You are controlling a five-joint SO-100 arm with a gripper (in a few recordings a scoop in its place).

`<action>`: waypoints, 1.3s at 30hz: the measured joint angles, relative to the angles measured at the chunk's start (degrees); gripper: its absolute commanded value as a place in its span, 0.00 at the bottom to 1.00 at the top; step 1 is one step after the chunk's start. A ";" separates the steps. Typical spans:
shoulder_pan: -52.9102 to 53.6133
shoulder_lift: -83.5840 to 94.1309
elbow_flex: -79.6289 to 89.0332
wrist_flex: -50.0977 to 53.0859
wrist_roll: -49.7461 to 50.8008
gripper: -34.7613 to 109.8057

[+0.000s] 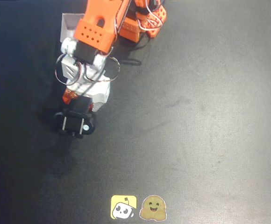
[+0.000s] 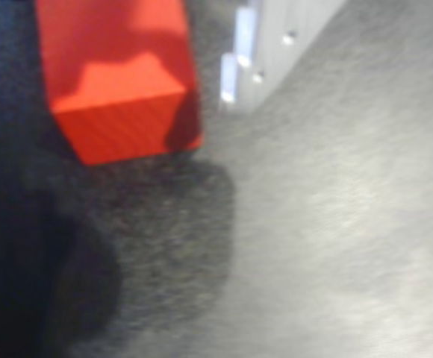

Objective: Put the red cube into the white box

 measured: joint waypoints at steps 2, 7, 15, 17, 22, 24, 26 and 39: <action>0.00 0.00 1.67 -1.76 -0.44 0.41; -0.44 -0.26 5.19 -5.10 -0.09 0.41; -0.09 0.88 9.76 -6.86 -0.09 0.34; 0.18 1.14 9.84 -6.94 -0.09 0.28; 2.55 1.41 9.84 -7.56 0.35 0.24; 2.90 1.41 9.84 -7.65 0.35 0.24; 3.87 1.76 9.84 -7.12 0.35 0.24; 24.08 14.59 -3.16 28.12 11.78 0.24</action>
